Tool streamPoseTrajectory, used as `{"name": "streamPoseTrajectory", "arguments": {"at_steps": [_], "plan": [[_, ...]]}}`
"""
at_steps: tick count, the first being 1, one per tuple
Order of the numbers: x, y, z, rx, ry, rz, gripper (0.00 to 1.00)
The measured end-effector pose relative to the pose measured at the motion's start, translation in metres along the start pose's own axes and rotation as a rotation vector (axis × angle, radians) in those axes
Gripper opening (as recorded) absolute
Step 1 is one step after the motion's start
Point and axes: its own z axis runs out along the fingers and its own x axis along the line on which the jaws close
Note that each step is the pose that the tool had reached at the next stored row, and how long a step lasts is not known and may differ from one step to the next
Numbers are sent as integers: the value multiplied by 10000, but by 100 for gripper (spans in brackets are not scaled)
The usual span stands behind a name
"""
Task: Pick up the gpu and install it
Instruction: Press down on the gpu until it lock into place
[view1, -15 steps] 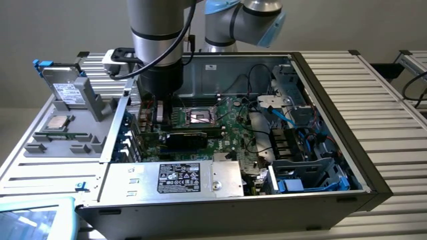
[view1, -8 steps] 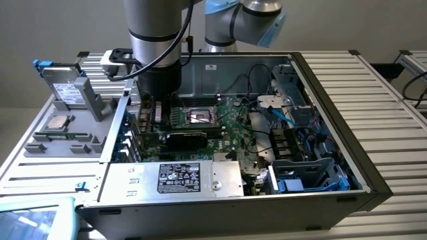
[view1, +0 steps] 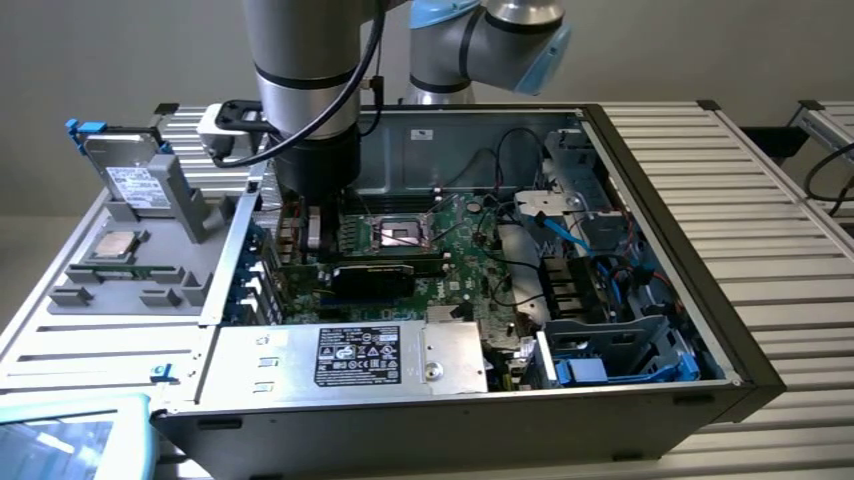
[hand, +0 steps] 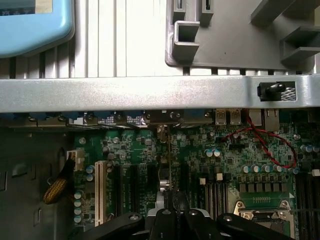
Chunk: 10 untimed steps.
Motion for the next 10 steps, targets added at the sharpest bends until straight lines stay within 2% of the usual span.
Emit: {"name": "streamPoseTrajectory", "arguments": {"at_steps": [10], "plan": [[33,8,6,-2,-75,-6,12]]}}
